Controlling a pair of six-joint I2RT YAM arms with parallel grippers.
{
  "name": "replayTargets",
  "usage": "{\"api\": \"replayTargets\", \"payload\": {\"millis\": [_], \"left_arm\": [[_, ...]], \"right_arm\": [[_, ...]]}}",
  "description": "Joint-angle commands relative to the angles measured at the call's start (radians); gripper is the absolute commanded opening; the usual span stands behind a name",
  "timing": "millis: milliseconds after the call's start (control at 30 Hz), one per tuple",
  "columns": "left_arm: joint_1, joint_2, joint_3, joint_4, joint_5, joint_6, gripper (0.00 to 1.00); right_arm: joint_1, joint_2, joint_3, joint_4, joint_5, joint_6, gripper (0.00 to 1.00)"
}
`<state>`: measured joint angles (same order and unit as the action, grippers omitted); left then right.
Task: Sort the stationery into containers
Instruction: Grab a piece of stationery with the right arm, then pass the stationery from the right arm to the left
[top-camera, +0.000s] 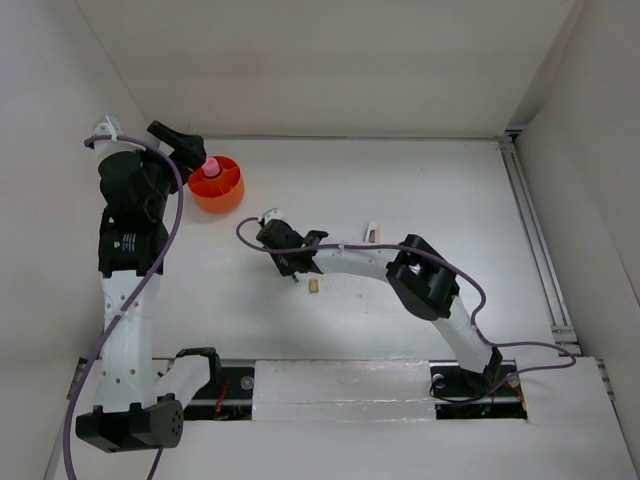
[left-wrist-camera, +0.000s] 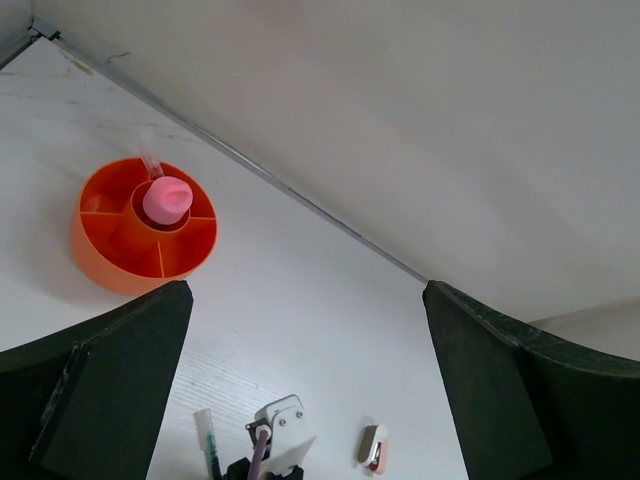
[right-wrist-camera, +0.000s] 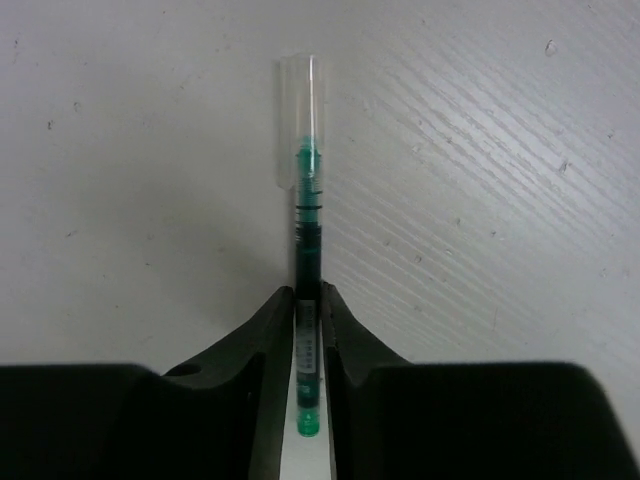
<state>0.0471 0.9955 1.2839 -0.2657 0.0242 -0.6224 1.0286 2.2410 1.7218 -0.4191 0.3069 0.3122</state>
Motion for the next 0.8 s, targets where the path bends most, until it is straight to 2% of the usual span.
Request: {"api": "replayTargets", "payload": {"millis": [0, 67, 100, 233, 400, 467, 600, 667, 767], "left_arm": [[-0.001, -0.026, -0.001, 0.002, -0.004, 0.023, 1.0], [-0.001, -0.026, -0.001, 0.002, -0.004, 0.023, 1.0], [-0.001, -0.026, -0.001, 0.002, -0.004, 0.023, 1.0], [-0.001, -0.026, -0.055, 0.014, 0.04, 0.023, 1.0], [-0.001, -0.017, -0.152, 0.11, 0.227, -0.005, 1.0], [-0.001, -0.008, -0.213, 0.167, 0.382, -0.022, 1.0], [-0.049, 0.07, -0.288, 0.333, 0.598, -0.066, 1.0], [-0.049, 0.098, -0.334, 0.478, 0.73, -0.147, 1.0], [-0.049, 0.129, -0.365, 0.528, 0.746, -0.168, 1.0]], "right_arm": [[0.022, 0.043, 0.007, -0.055, 0.026, 0.025, 0.22], [0.022, 0.054, 0.007, -0.066, 0.026, 0.036, 0.1], [0.031, 0.054, -0.004, -0.066, 0.026, 0.045, 0.0], [0.019, -0.018, -0.086, 0.0, 0.017, 0.068, 0.0], [-0.025, -0.284, -0.264, 0.111, 0.006, 0.068, 0.0], [-0.065, -0.357, -0.298, 0.147, -0.031, 0.059, 0.0], [-0.099, -0.454, -0.292, 0.135, -0.04, 0.022, 0.0], [-0.108, -0.488, -0.272, 0.163, -0.04, 0.013, 0.0], [-0.108, -0.533, -0.272, 0.209, -0.064, 0.025, 0.0]]}}
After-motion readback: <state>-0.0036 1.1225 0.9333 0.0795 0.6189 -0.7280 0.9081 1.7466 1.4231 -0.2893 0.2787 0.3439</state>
